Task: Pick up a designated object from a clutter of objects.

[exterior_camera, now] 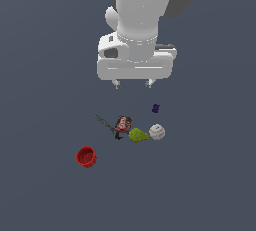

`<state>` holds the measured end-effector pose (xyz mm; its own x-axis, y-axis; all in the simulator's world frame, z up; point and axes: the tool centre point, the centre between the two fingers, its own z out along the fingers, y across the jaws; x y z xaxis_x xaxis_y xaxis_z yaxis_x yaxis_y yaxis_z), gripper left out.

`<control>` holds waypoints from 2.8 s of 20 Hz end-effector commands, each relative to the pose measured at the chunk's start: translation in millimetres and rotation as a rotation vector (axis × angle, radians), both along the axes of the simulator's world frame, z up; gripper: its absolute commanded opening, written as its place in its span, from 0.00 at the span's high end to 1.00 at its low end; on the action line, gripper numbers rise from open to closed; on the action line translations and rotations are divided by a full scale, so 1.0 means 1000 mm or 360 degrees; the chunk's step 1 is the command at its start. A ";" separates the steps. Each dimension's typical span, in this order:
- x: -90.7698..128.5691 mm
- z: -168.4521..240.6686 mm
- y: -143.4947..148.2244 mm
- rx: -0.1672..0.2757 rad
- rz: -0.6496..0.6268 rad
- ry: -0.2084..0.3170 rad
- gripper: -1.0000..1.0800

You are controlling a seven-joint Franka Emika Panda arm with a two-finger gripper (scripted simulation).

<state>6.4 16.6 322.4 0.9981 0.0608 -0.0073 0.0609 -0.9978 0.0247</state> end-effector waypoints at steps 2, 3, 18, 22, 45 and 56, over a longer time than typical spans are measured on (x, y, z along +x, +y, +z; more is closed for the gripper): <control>0.001 0.002 0.005 -0.0010 0.0016 -0.0007 0.04; 0.001 0.002 0.004 -0.0009 0.0014 -0.0006 0.04; 0.006 -0.012 0.013 0.0012 -0.0119 -0.0006 0.04; 0.009 -0.023 0.020 0.0026 -0.0220 -0.0005 0.04; 0.025 -0.118 0.075 0.0077 -0.1095 0.0017 0.04; 0.025 -0.164 0.098 0.0065 -0.1532 0.0014 0.04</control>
